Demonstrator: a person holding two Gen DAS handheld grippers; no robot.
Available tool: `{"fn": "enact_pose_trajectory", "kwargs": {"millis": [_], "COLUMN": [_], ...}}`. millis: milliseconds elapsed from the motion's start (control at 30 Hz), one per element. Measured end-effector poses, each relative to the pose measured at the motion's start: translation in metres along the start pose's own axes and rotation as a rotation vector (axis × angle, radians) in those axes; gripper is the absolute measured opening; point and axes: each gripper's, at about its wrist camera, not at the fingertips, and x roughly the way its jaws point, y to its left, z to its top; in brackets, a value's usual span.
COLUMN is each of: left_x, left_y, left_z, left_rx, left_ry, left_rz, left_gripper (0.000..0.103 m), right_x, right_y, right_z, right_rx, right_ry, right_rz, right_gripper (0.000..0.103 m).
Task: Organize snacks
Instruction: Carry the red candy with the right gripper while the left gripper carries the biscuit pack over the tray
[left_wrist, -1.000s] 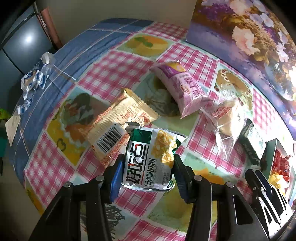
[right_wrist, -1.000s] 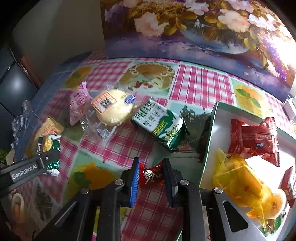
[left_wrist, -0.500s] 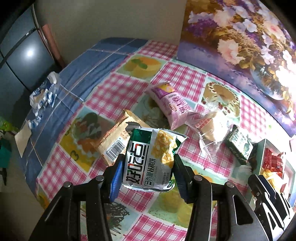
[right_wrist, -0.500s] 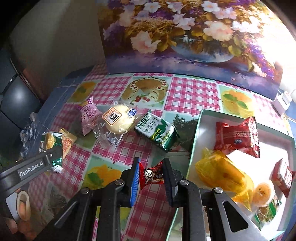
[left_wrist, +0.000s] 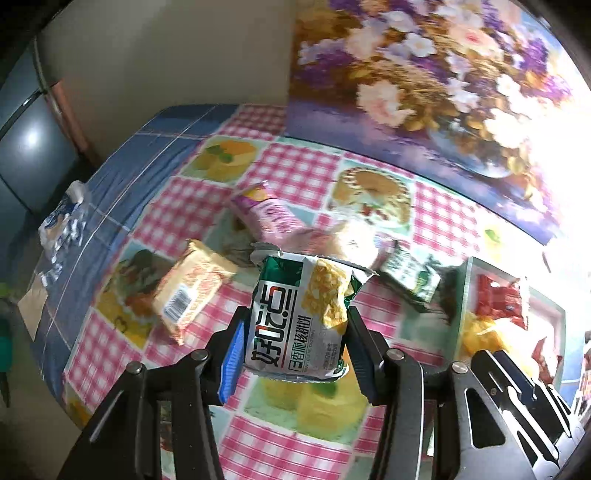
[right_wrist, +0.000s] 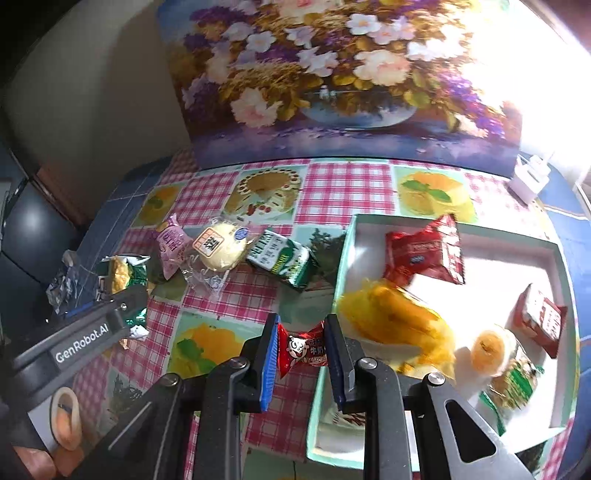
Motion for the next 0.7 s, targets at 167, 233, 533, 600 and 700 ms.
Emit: {"fn": "enact_pose_trajectory", "kwargs": {"millis": [167, 233, 533, 600, 700], "left_x": [-0.009, -0.014, -0.032, -0.036, -0.039], "left_y": [-0.019, -0.027, -0.065, -0.074, -0.087], "left_z": [-0.004, -0.005, -0.014, -0.017, -0.021], "left_rx": [0.036, 0.055, 0.145, 0.17, 0.199], "left_ry": [-0.015, -0.022, -0.057, -0.064, -0.063], "left_rz": [-0.043, -0.054, -0.084, -0.093, -0.124], "left_gripper": [0.053, 0.053, 0.053, 0.053, 0.053], "right_x": [-0.01, -0.014, -0.032, -0.038, -0.045], "right_y": [-0.017, -0.025, -0.068, -0.083, -0.106], "right_z": [-0.003, -0.003, -0.005, -0.005, -0.005], "right_rx": [0.049, 0.068, 0.164, 0.198, 0.256], "right_ry": [-0.009, -0.015, -0.042, -0.052, -0.07], "right_rz": [-0.005, -0.009, -0.062, -0.081, -0.101], "right_gripper": [0.026, 0.026, 0.026, 0.026, 0.026]}}
